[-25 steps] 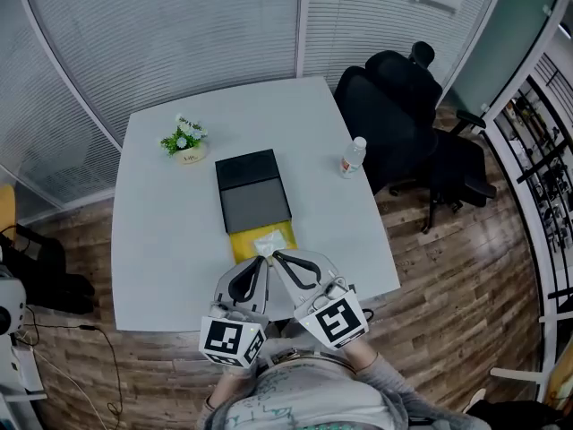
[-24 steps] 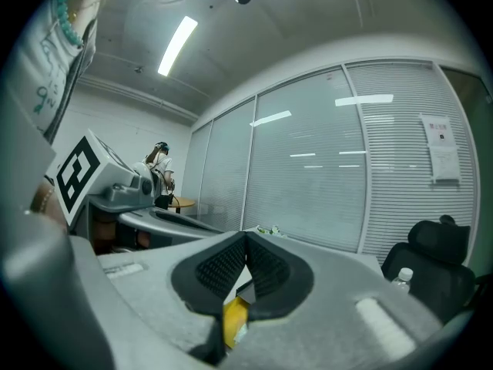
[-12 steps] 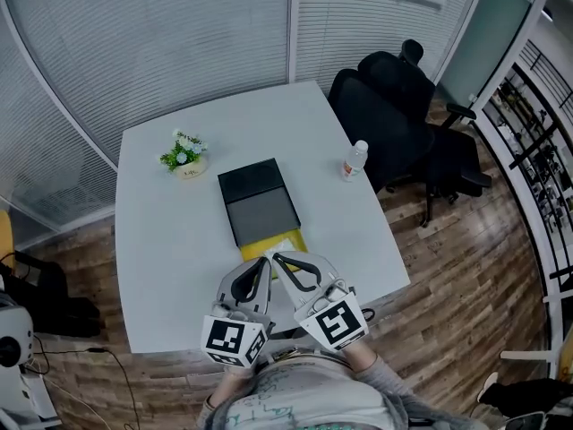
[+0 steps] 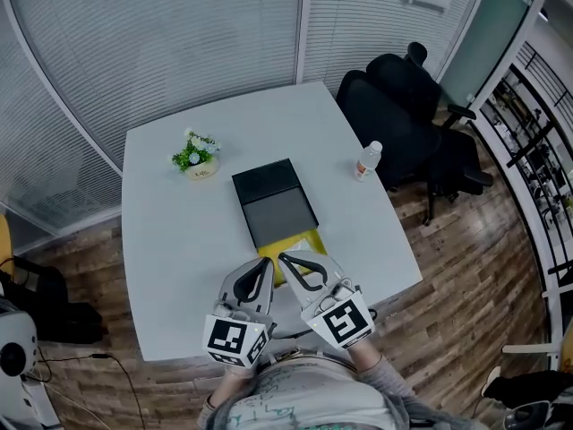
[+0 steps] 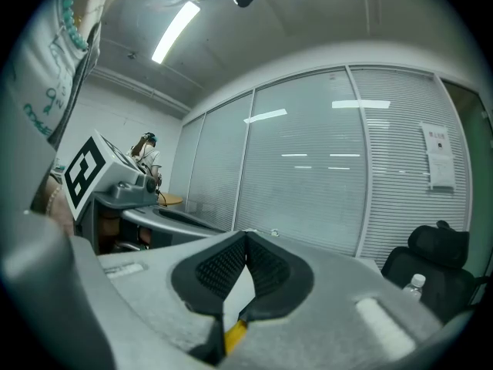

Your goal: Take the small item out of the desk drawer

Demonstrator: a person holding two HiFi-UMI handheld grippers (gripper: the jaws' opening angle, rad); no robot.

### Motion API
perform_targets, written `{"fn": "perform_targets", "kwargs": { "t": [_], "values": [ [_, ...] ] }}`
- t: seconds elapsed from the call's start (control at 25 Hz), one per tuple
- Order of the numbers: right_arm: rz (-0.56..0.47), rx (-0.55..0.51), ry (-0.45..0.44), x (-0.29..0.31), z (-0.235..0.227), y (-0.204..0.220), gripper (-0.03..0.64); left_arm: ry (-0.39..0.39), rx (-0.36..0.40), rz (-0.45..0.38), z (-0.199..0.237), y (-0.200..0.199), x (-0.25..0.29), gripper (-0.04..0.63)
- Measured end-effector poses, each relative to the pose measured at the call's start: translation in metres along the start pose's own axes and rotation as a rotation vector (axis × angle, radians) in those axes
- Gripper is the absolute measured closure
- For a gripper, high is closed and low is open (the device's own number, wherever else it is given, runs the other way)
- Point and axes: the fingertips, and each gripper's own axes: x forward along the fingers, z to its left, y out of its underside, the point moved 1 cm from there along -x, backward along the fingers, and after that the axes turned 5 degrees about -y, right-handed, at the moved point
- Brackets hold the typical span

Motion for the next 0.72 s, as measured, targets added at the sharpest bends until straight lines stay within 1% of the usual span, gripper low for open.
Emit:
{"fn": "perform_targets", "kwargs": {
  "t": [0.24,0.4,0.56,0.72],
  "values": [
    [0.02,0.029,0.015,0.016,0.011,0.012,0.614,0.007,-0.008,0.014,0.023,0.012,-0.012,0.598],
    [0.029,0.033,0.013,0.02,0.009,0.013,0.614,0.005,-0.012,0.032,0.029,0.016,-0.01,0.598],
    [0.028,0.021,-0.018,0.024,0.003,0.015,0.615,-0.012,-0.011,0.023,0.032,0.015,-0.001,0.598],
    [0.034,0.001,-0.061,0.018,-0.008,0.016,0.614,-0.041,-0.009,0.01,0.026,0.013,0.011,0.598]
  ]
}}
